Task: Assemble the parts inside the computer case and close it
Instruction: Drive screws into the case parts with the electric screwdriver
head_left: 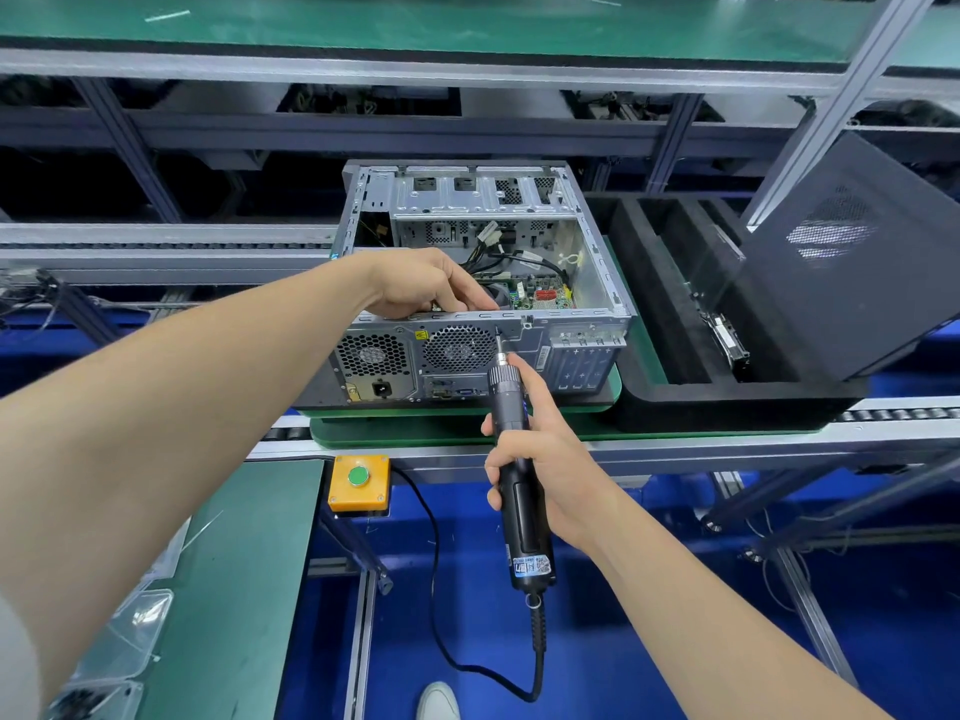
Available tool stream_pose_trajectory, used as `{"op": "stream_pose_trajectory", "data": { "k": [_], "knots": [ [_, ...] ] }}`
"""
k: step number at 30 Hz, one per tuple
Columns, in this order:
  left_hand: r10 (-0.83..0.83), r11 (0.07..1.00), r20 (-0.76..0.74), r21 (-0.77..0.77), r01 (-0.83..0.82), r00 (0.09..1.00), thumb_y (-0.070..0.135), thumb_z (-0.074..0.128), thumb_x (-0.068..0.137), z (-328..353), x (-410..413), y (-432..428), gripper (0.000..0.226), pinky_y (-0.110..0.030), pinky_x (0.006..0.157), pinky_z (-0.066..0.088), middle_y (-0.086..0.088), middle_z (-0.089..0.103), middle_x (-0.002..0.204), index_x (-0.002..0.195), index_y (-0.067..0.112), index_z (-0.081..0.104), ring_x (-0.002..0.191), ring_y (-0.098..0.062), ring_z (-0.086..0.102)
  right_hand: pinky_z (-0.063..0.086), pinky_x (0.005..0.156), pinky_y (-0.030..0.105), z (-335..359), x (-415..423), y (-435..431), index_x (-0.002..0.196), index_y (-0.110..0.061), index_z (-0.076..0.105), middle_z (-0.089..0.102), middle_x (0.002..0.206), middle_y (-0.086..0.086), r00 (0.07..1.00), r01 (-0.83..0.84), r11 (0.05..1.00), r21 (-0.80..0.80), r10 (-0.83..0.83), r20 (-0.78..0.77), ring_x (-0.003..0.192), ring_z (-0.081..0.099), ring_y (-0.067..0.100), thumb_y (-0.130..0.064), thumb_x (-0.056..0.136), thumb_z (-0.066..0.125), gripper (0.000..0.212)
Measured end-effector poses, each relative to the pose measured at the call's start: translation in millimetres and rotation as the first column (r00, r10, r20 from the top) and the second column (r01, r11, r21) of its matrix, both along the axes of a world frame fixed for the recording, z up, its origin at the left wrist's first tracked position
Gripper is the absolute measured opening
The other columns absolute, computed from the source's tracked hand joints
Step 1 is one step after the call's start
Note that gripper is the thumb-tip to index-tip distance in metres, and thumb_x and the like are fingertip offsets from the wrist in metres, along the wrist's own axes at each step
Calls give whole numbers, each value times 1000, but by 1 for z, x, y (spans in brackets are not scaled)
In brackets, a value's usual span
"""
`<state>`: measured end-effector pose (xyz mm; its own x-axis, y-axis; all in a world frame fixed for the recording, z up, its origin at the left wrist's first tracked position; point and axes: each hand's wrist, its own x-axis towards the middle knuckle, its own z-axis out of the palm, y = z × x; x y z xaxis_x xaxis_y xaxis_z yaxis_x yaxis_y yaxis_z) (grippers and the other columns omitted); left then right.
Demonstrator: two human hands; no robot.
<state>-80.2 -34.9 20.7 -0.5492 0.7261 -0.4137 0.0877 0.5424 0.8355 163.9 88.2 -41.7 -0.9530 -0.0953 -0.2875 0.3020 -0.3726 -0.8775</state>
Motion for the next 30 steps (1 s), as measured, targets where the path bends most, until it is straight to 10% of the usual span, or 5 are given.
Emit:
{"op": "stream_pose_trajectory", "data": {
  "k": [12,21,30],
  "knots": [
    [9,995,-40,-98,-13,999,-18,46,89,1,-2,5,55,-31,78,38,8,78,104,83,22,84,114,-20,60,51,59,40,-5,4,-4,138,-68,46,54,107,14,1000,3,1000,-13,-3,9,61,52,26,7,67,62,104],
    [-41,998,-4,-45,41,999,-19,44,91,-1,-4,0,58,-44,118,37,3,70,129,97,23,83,134,-22,54,51,59,40,-4,4,-4,137,-68,46,54,106,14,1000,-1,1000,-26,1,-1,60,53,26,8,67,62,104],
    [-52,998,9,-39,52,999,-16,47,91,-2,-6,0,56,-39,114,42,2,69,130,100,27,83,133,-23,54,52,60,41,-3,-1,0,138,-68,45,52,108,15,1000,8,1000,-10,-8,-7,60,52,26,8,66,63,106]
  ]
}}
